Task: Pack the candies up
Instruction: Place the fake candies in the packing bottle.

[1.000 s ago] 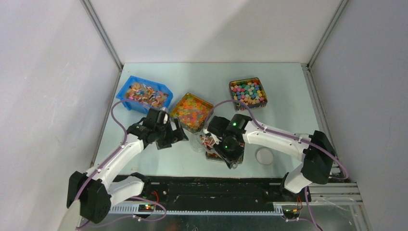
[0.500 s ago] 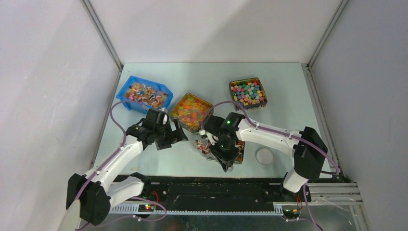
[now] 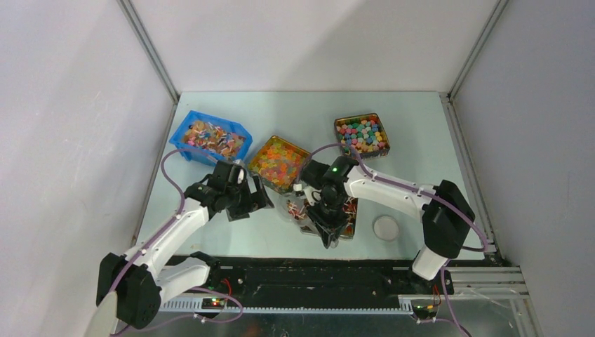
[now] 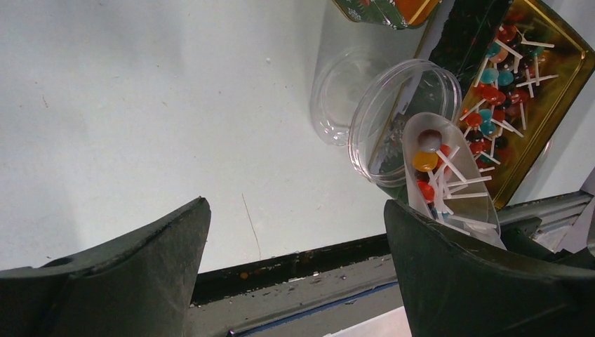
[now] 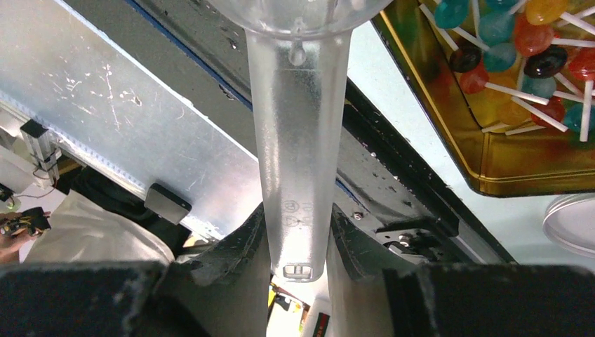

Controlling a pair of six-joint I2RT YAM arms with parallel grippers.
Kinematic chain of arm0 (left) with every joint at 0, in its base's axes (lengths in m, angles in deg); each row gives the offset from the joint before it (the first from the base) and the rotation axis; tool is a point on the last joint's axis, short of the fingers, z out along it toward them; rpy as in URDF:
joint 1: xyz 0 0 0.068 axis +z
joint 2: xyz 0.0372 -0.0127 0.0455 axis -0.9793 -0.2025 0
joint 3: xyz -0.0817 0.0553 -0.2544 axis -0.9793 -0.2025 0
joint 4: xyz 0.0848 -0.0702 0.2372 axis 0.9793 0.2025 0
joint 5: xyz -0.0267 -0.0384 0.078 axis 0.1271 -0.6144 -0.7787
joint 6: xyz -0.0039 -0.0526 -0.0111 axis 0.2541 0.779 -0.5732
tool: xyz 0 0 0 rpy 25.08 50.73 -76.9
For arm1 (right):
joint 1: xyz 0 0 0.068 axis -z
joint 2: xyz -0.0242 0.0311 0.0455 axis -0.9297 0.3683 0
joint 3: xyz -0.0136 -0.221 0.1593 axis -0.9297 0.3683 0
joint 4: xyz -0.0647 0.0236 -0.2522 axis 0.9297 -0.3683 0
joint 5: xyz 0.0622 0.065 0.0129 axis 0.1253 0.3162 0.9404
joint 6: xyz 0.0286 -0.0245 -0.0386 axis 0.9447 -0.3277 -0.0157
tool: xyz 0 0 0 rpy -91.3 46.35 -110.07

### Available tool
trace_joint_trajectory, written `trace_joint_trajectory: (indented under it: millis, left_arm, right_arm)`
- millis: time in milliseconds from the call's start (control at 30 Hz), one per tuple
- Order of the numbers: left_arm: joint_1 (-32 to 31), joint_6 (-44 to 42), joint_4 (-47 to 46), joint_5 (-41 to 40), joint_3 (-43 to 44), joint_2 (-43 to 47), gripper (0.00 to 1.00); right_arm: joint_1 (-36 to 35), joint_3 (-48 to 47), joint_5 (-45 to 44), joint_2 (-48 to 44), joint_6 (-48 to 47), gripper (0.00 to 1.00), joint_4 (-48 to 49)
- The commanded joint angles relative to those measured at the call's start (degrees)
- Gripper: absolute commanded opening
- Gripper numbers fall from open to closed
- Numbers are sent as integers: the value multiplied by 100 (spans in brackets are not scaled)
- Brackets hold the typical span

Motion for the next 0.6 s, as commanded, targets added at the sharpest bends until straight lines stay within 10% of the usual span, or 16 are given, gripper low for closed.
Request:
trace_joint_trajectory:
  millis: [0, 567]
  left_arm:
    - [42, -15, 49, -23, -22, 121, 100]
    - [42, 7, 66, -72, -74, 151, 100]
  right_arm:
    - [78, -219, 271, 82, -101, 0, -74]
    - [324, -390, 873, 144, -138, 0, -351]
